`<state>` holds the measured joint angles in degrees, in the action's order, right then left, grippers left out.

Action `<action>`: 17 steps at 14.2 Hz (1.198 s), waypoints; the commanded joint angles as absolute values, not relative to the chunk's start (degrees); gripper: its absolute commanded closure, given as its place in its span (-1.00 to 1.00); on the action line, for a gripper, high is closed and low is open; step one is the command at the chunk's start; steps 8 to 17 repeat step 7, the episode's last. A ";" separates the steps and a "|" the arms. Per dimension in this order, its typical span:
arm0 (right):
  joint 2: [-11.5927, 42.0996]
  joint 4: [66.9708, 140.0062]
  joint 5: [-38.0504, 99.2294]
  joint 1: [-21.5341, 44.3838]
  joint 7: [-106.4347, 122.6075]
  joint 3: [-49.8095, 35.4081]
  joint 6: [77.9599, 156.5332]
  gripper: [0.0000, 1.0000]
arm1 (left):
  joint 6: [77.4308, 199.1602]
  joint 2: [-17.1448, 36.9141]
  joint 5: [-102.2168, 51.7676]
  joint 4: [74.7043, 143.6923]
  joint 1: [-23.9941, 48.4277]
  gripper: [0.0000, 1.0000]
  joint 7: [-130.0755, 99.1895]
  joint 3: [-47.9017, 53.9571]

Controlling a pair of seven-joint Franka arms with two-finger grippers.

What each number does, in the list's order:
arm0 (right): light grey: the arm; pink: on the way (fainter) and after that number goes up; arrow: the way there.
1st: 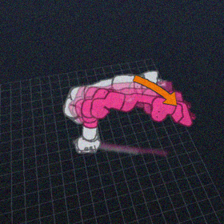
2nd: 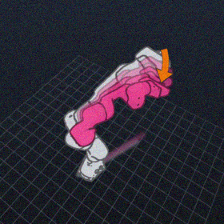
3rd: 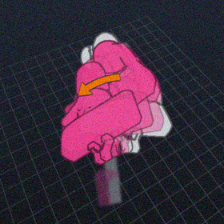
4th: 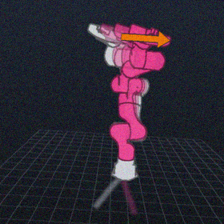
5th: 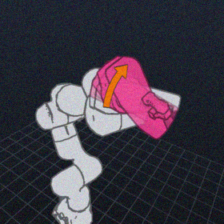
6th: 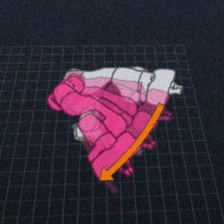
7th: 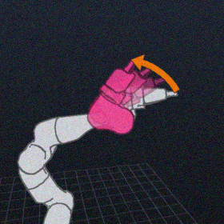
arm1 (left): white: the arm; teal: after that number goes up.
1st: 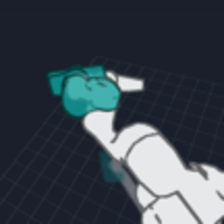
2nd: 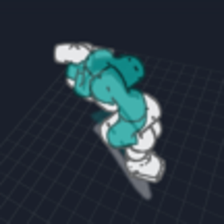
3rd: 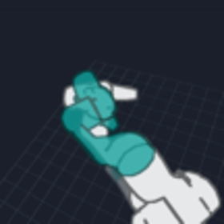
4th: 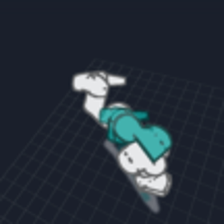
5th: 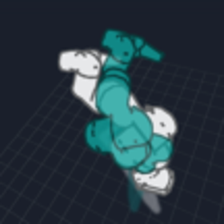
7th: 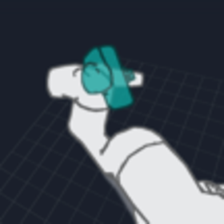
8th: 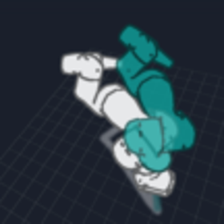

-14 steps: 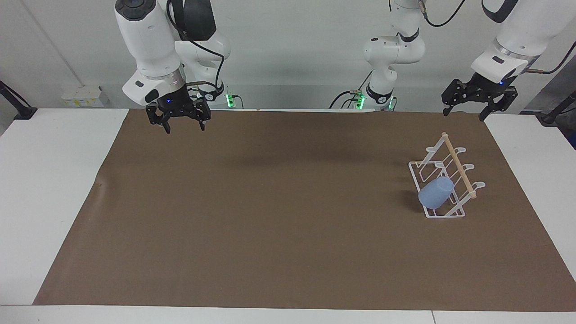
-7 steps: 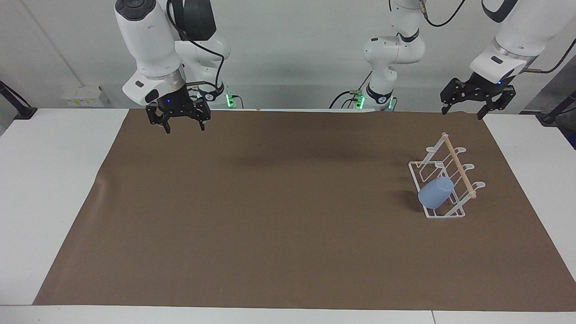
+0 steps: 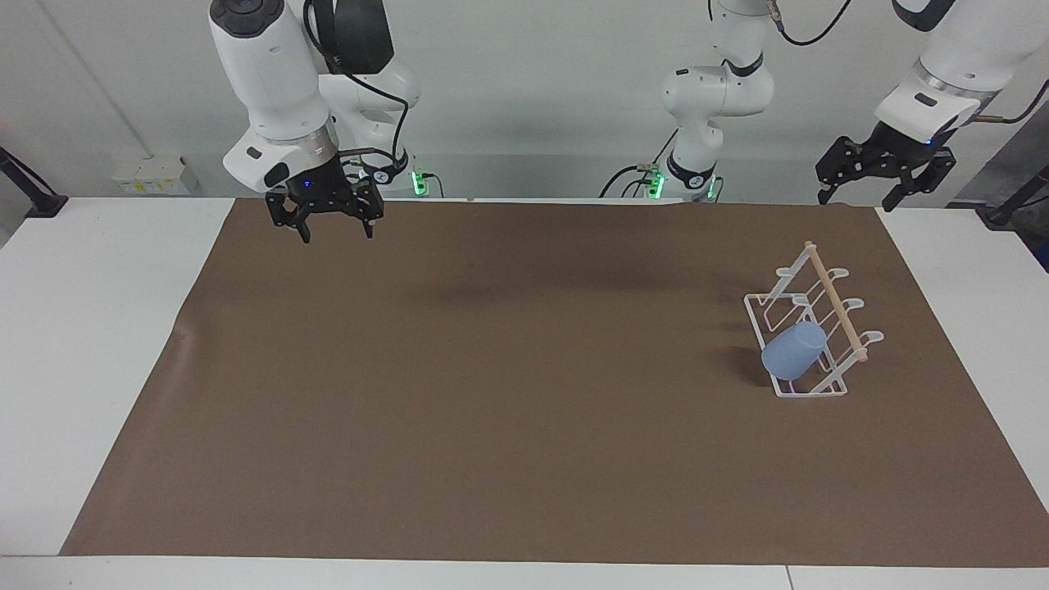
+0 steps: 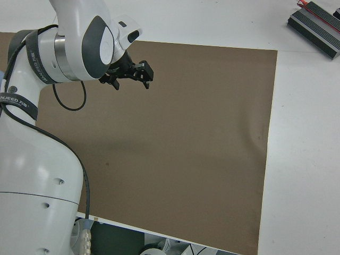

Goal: Hang cup on cup holder

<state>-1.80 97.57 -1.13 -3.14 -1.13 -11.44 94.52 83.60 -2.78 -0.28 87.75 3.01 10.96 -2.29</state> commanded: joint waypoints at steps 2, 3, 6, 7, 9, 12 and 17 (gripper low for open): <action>-3.25 99.23 -0.09 -3.96 -1.67 -11.78 95.19 -1.00 | 83.14 -2.90 -0.79 87.01 5.27 -1.00 10.37 -3.95; -3.25 99.23 0.00 -3.96 -1.67 -11.78 95.19 -1.00 | 83.14 -2.90 -0.79 87.01 5.27 -1.00 10.28 -3.96; -3.25 99.23 0.00 -3.96 -1.67 -11.78 95.10 -1.00 | 83.14 -2.99 -0.70 87.01 5.27 -1.00 10.37 -3.96; -3.25 99.23 0.00 -3.96 -1.67 -11.78 95.10 -1.00 | 83.14 -2.99 -0.79 87.01 5.19 -1.00 10.55 -4.04; -3.25 99.23 0.00 -3.96 -1.67 -11.78 95.10 -1.00 | 83.14 -2.99 -0.79 87.01 5.19 -1.00 10.55 -4.04; -3.25 99.23 0.00 -3.96 -1.67 -11.78 95.10 -1.00 | 83.14 -2.99 -0.79 87.01 5.19 -1.00 10.55 -4.04; -3.25 99.23 0.00 -3.96 -1.67 -11.78 95.10 -1.00 | 83.14 -2.99 -0.79 87.01 5.19 -1.00 10.55 -4.04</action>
